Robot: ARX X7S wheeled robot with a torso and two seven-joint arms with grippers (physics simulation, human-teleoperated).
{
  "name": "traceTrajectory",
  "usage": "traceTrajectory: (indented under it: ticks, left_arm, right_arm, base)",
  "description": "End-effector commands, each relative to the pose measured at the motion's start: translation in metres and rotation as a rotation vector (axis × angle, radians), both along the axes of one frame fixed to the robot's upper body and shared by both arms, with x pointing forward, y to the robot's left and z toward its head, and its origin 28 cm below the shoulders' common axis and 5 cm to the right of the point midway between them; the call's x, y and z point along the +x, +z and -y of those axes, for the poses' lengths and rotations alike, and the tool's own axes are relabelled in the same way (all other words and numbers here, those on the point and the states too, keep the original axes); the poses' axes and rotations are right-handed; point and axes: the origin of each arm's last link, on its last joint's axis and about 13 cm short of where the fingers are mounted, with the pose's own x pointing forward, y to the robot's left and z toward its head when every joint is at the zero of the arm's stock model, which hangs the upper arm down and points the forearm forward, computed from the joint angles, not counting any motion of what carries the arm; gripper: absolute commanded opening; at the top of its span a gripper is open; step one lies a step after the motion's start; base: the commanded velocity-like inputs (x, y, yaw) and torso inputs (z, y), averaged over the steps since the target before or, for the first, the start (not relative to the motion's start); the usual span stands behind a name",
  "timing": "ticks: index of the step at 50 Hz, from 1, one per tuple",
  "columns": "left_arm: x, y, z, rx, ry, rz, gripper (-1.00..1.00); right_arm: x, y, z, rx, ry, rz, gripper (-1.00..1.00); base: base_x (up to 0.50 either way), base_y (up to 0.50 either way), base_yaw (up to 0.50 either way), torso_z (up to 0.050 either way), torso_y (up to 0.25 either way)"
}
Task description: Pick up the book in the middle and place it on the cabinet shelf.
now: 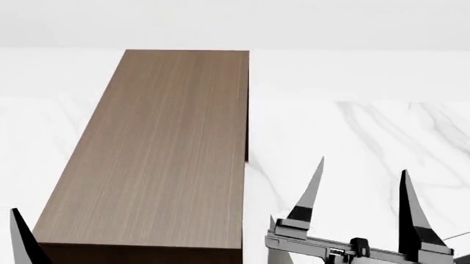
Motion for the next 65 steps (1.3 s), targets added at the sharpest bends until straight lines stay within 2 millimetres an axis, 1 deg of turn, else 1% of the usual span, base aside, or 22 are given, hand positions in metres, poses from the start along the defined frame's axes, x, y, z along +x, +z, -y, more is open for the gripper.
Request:
traceTrajectory:
  ticks: [1, 7, 14, 15, 18, 24, 26, 27, 38, 45, 49, 58, 62, 65]
  left_arm:
    - [0.000, 0.000, 0.000, 0.017, -0.004, -0.005, 1.00]
    - [0.000, 0.000, 0.000, 0.018, -0.006, -0.007, 1.00]
    - [0.000, -0.001, 0.000, 0.020, -0.011, -0.010, 1.00]
    - [0.000, -0.001, 0.000, 0.020, -0.012, -0.012, 1.00]
    - [0.000, -0.002, 0.000, 0.020, -0.013, -0.013, 1.00]
    - [0.000, -0.002, 0.001, 0.022, -0.018, -0.017, 1.00]
    - [0.000, -0.002, 0.001, 0.022, -0.019, -0.018, 1.00]
    - [0.000, -0.003, 0.001, 0.022, -0.019, -0.019, 1.00]
    - [0.000, -0.004, 0.001, 0.025, -0.026, -0.030, 1.00]
    - [0.001, -0.005, 0.001, 0.025, -0.032, -0.039, 1.00]
    - [0.000, -0.005, 0.002, 0.026, -0.035, -0.043, 1.00]
    - [0.001, -0.006, 0.002, 0.028, -0.041, -0.051, 1.00]
    - [0.000, -0.006, 0.002, 0.029, -0.043, -0.052, 1.00]
    - [0.000, -0.006, 0.002, 0.029, -0.045, -0.055, 1.00]
  right_arm:
    - [0.030, 0.016, 0.005, 0.047, -0.129, -0.141, 1.00]
    - [0.037, 0.020, 0.003, 0.075, -0.160, -0.170, 1.00]
    - [0.044, 0.021, 0.002, 0.149, -0.280, -0.252, 1.00]
    - [0.045, 0.023, 0.002, 0.182, -0.295, -0.253, 1.00]
    - [0.046, 0.026, 0.000, 0.189, -0.313, -0.233, 1.00]
    - [0.054, 0.032, 0.001, 0.221, -0.488, -0.257, 1.00]
    - [0.055, 0.033, 0.001, 0.232, -0.506, -0.272, 1.00]
    - [0.056, 0.033, 0.002, 0.222, -0.545, -0.273, 1.00]
    - [0.061, 0.036, 0.002, 0.226, -0.661, -0.317, 1.00]
    - [0.063, 0.036, 0.002, 0.245, -0.693, -0.373, 1.00]
    - [0.064, 0.043, 0.000, 0.263, -0.701, -0.378, 1.00]
    - [0.067, 0.050, -0.002, 0.299, -0.721, -0.395, 1.00]
    - [0.069, 0.048, 0.000, 0.317, -0.738, -0.414, 1.00]
    - [0.070, 0.043, 0.001, 0.326, -0.742, -0.444, 1.00]
  base:
    - [0.00, 0.00, 0.00, 0.000, 0.000]
    - [0.00, 0.00, 0.00, 0.000, 0.000]
    - [0.00, 0.00, 0.00, 0.000, 0.000]
    - [0.00, 0.00, 0.00, 0.000, 0.000]
    - [0.00, 0.00, 0.00, 0.000, 0.000]
    - [0.00, 0.00, 0.00, 0.000, 0.000]
    - [0.00, 0.00, 0.00, 0.000, 0.000]
    - [0.00, 0.00, 0.00, 0.000, 0.000]
    - [0.00, 0.00, 0.00, 0.000, 0.000]
    - [0.00, 0.00, 0.00, 0.000, 0.000]
    - [0.00, 0.00, 0.00, 0.000, 0.000]
    - [0.00, 0.00, 0.00, 0.000, 0.000]
    - [0.00, 0.00, 0.00, 0.000, 0.000]
    - [0.00, 0.00, 0.00, 0.000, 0.000]
